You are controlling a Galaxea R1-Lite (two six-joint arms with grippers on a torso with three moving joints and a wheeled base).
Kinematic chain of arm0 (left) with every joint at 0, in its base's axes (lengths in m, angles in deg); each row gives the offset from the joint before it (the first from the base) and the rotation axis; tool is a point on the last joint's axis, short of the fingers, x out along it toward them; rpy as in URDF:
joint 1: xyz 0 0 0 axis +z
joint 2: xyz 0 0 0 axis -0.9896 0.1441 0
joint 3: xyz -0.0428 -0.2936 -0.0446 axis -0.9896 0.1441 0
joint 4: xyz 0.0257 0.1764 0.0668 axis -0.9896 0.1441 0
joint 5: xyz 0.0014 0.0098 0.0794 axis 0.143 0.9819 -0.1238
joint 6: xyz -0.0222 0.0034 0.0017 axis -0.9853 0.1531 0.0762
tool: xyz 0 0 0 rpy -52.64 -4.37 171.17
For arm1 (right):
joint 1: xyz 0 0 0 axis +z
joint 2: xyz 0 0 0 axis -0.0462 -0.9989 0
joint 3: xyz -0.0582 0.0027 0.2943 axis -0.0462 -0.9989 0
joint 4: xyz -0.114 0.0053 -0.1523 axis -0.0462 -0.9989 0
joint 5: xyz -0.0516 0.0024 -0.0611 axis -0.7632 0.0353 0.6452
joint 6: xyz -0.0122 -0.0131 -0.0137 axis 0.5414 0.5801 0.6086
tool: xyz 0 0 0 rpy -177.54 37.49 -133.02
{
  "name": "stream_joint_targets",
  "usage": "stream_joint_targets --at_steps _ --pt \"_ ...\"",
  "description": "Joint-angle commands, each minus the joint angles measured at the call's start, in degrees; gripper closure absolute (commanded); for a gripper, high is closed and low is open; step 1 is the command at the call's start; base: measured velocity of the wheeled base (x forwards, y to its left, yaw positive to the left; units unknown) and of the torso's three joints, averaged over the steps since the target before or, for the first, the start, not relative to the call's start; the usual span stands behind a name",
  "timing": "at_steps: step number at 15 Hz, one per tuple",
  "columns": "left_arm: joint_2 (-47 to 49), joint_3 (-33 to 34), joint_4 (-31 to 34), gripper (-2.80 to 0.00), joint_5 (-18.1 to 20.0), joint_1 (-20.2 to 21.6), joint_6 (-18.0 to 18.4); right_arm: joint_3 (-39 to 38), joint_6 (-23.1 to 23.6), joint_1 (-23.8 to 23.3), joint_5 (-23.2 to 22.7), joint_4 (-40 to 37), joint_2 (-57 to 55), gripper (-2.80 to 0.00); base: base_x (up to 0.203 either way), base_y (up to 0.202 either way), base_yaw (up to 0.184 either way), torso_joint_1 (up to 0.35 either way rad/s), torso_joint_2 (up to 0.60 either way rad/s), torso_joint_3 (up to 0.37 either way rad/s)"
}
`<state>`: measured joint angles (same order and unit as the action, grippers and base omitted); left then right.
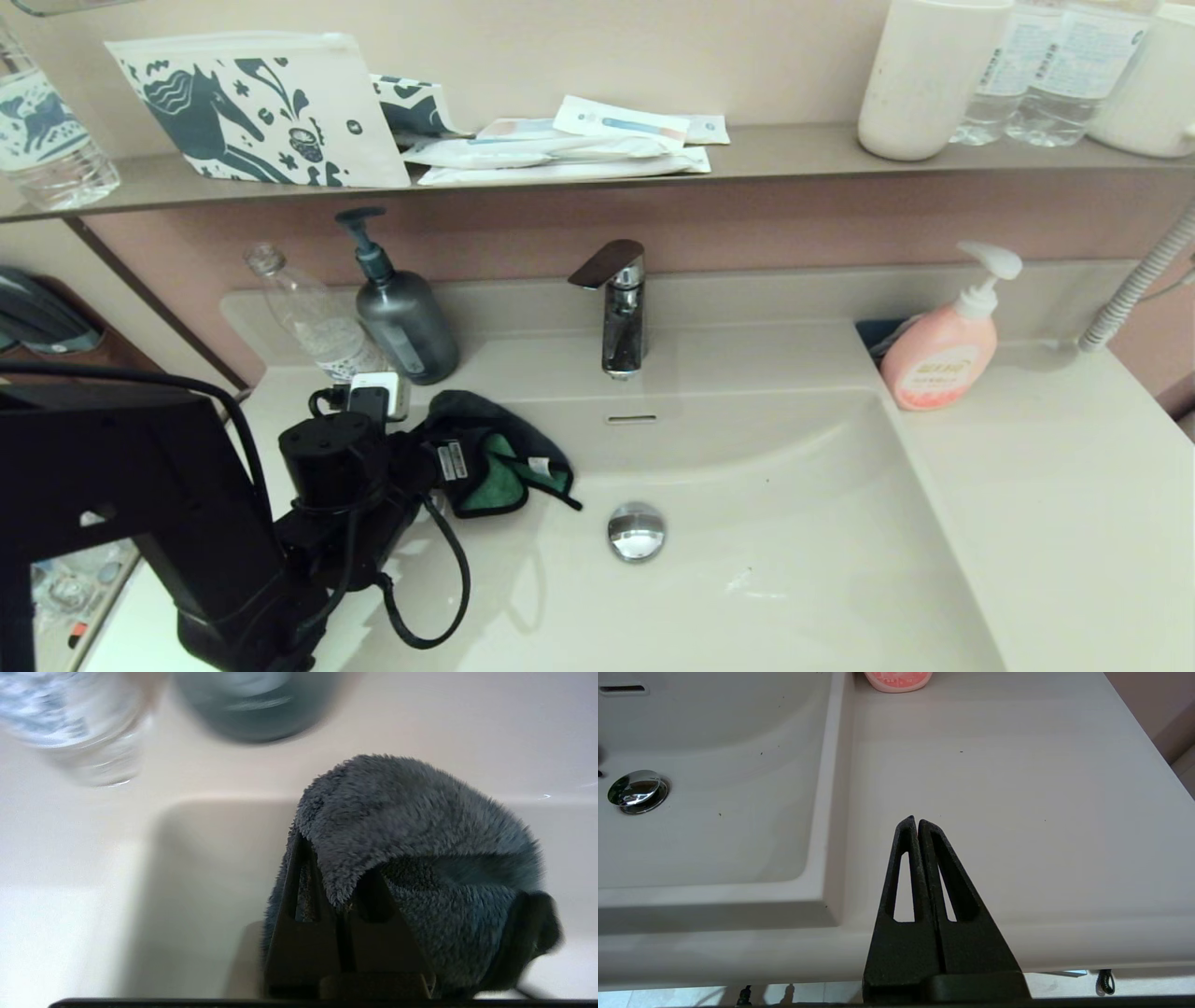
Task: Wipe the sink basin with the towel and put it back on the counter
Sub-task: Wipe the sink
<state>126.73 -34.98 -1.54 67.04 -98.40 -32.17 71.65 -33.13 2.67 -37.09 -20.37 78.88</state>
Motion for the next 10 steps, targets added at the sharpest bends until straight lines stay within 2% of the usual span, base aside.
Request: stream_joint_targets --at_steps 1,6,10 --pt "0.4 0.8 -2.0 0.0 0.3 1.6 0.1 0.0 0.0 0.0 0.0 0.0 -0.1 0.0 0.0 0.0 0.0 0.0 0.0 0.0" --pt "3.9 0.2 -2.7 0.0 0.4 -0.4 -0.8 0.0 0.0 0.0 0.0 0.0 -0.1 0.0 0.0 0.0 0.0 0.0 0.0 0.0" --pt "6.5 -3.2 -2.7 0.0 -1.7 -6.9 -1.4 0.0 0.0 0.0 0.0 0.0 -0.1 0.0 0.0 0.0 0.0 0.0 0.0 0.0"
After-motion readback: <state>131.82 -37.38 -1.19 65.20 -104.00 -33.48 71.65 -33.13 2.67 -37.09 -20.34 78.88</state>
